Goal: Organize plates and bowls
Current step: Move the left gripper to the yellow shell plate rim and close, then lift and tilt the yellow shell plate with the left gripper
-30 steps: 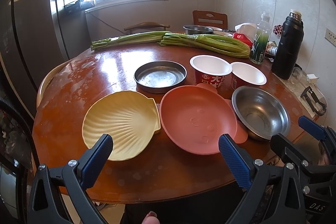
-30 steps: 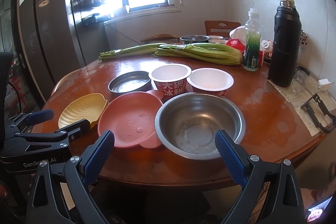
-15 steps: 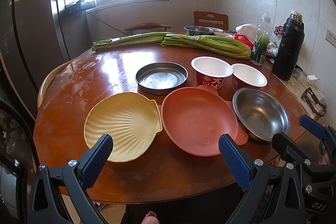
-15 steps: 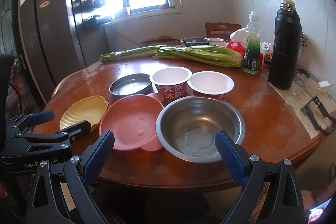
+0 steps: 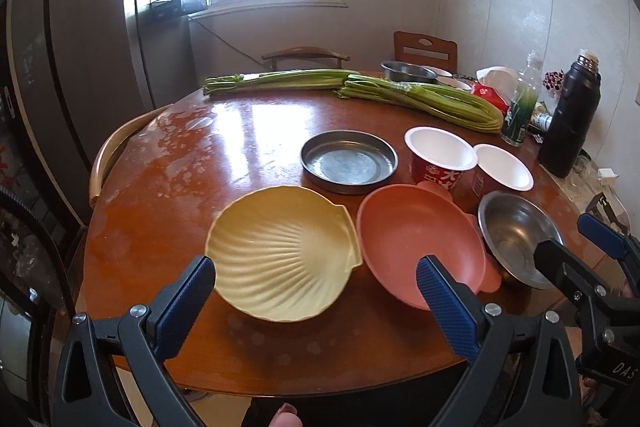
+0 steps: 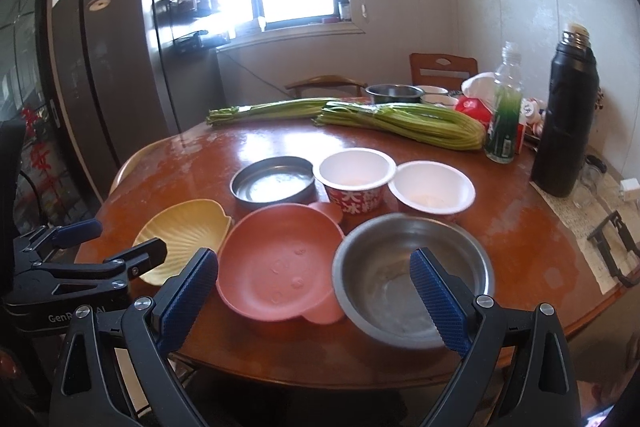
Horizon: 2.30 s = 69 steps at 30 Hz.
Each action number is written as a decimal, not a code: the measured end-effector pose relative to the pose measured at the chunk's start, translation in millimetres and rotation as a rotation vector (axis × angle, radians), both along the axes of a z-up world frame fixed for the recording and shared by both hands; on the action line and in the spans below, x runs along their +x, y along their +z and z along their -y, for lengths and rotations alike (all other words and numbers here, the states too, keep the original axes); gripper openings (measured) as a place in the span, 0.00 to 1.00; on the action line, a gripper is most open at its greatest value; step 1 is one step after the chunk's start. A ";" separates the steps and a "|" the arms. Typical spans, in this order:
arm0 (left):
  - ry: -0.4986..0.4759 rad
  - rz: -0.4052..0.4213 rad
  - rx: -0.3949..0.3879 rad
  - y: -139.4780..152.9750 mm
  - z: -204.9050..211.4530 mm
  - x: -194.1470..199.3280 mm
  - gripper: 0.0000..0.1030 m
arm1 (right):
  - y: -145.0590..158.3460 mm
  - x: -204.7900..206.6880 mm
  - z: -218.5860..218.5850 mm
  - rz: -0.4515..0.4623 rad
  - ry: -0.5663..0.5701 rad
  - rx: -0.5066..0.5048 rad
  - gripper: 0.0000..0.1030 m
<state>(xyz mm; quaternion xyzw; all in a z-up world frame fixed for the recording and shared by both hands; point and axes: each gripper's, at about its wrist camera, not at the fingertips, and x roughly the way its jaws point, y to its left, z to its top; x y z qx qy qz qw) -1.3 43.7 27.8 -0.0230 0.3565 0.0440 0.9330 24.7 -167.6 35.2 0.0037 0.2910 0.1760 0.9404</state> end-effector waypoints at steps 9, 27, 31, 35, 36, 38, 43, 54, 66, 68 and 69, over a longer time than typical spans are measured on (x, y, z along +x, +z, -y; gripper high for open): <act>0.119 -0.024 -0.023 -3.8 -63.9 -6.9 0.99 | 16.8 27.0 -58.1 0.020 0.160 -0.041 0.94; 0.083 -0.165 -0.085 -53.2 -78.0 18.7 0.99 | -39.0 127.4 -156.3 -0.190 0.389 -0.195 0.90; 0.086 -0.182 -0.093 -60.6 -75.8 24.4 0.99 | -52.7 137.3 -161.7 -0.197 0.403 -0.249 0.74; 0.086 -0.191 -0.107 -64.4 -72.8 32.4 0.98 | -60.1 143.5 -167.7 -0.203 0.421 -0.288 0.66; 0.089 -0.197 -0.102 -65.7 -72.1 34.0 0.98 | -62.9 144.4 -169.8 -0.212 0.430 -0.297 0.64; 0.091 -0.206 -0.107 -67.2 -71.9 35.9 0.96 | -66.6 143.5 -172.4 -0.224 0.443 -0.307 0.58; 0.102 -0.216 -0.103 -67.7 -75.1 39.0 0.83 | -81.0 145.7 -177.6 -0.238 0.457 -0.343 0.44; 0.139 -0.224 -0.188 -75.4 -82.5 45.1 0.45 | -84.6 142.7 -175.6 -0.284 0.497 -0.275 0.34; 0.168 -0.151 -0.190 -46.5 -111.0 57.3 0.42 | -48.4 129.2 -170.2 -0.224 0.461 -0.150 0.35; 0.167 -0.132 -0.176 -37.8 -113.6 59.7 0.42 | -37.6 125.9 -169.4 -0.195 0.444 -0.128 0.35; 0.165 -0.118 -0.169 -33.2 -114.7 61.0 0.42 | -33.9 124.3 -168.6 -0.185 0.437 -0.121 0.35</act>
